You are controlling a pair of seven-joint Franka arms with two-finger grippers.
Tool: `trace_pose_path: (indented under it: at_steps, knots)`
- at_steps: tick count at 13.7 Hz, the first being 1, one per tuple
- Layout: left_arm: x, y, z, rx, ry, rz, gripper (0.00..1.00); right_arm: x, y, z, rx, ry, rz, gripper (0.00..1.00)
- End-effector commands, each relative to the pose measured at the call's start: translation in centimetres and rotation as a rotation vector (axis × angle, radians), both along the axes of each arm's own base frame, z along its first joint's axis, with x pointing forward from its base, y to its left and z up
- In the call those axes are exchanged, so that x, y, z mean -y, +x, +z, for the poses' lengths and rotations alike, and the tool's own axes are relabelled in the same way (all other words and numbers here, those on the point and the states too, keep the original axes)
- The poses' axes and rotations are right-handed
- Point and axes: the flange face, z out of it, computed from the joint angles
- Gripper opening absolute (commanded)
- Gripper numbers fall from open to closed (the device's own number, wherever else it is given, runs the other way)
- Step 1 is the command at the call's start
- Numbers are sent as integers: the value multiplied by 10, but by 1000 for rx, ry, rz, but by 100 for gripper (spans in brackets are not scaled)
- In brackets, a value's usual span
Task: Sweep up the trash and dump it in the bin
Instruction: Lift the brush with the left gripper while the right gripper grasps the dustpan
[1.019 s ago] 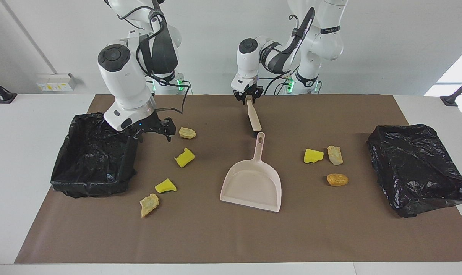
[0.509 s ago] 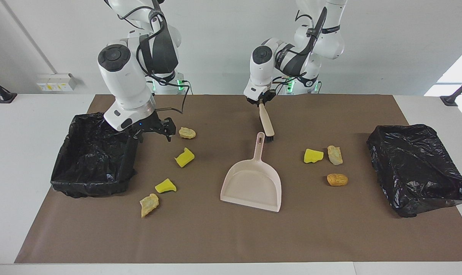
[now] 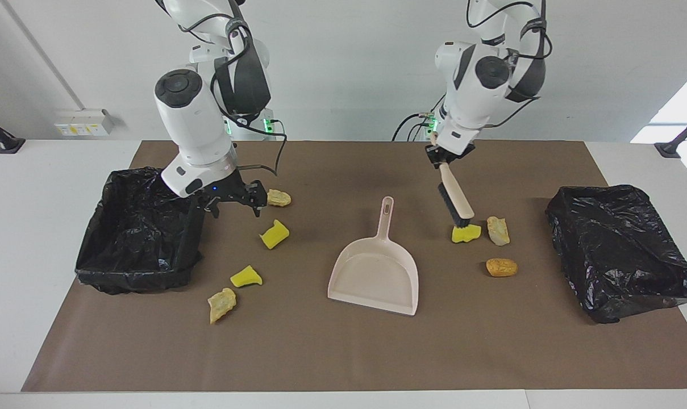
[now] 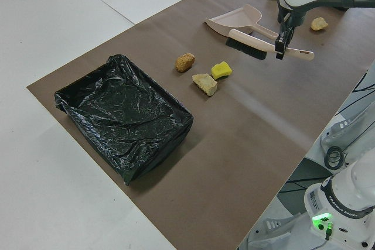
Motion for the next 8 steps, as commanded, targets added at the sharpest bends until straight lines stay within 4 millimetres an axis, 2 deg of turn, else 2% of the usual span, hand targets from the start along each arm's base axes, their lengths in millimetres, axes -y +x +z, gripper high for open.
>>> trace_pose_path:
  at_steps: [1, 2, 4, 6, 8]
  knots:
    - [-83, 35, 2, 0, -43, -66, 0, -50, -5, -12, 28, 22, -68, 100]
    - [-101, 48, -1, -5, -28, -66, 0, -66, -8, -15, 33, 27, -92, 100]
    - [-115, 61, -10, -6, 61, -101, 0, -124, -19, -33, 45, 29, -139, 100]
    - [-136, 62, -26, -30, 76, -66, 0, -161, -28, -42, 62, 48, -189, 100]
    - [-141, 61, -37, -47, 76, -54, 0, -208, -45, -56, 76, 56, -205, 100]
